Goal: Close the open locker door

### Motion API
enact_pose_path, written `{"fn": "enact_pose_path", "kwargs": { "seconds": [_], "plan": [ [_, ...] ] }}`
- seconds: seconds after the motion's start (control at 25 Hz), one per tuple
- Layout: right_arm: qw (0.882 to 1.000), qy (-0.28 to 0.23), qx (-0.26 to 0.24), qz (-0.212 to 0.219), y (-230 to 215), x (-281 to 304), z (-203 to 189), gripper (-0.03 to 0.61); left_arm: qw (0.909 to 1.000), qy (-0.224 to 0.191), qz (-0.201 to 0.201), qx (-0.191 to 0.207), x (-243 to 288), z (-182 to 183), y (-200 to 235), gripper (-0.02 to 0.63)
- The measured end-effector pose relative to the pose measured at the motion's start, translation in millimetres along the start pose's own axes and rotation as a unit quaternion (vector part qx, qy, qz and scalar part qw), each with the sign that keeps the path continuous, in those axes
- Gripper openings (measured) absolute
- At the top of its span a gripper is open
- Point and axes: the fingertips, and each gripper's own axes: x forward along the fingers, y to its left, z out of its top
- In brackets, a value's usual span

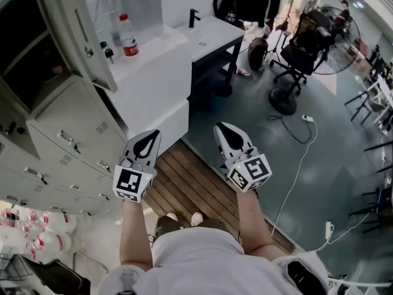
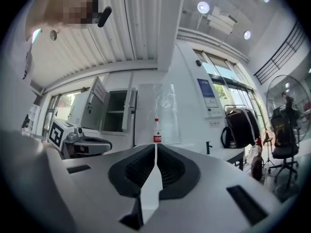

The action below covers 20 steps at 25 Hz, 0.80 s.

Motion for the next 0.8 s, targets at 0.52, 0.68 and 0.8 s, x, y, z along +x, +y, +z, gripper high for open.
{"fn": "enact_pose_path", "kwargs": {
  "seconds": [0.52, 0.68, 0.8],
  "plan": [
    [0.990, -0.012, 0.022, 0.138, 87.6, 128.3, -10.1, 0.028, 0.9894, 0.059, 0.132, 0.017, -94.3, -30.8, 98.8, 0.003],
    [0.985, -0.023, 0.016, 0.170, 118.3, 161.0, -3.0, 0.034, 0.9853, 0.062, 0.158, 0.015, -123.3, -33.5, 123.4, 0.003],
    [0.982, -0.030, 0.008, 0.188, 136.6, 184.1, 0.7, 0.038, 0.9818, 0.068, 0.177, 0.017, -146.7, -35.8, 136.7, 0.003]
  ]
}}
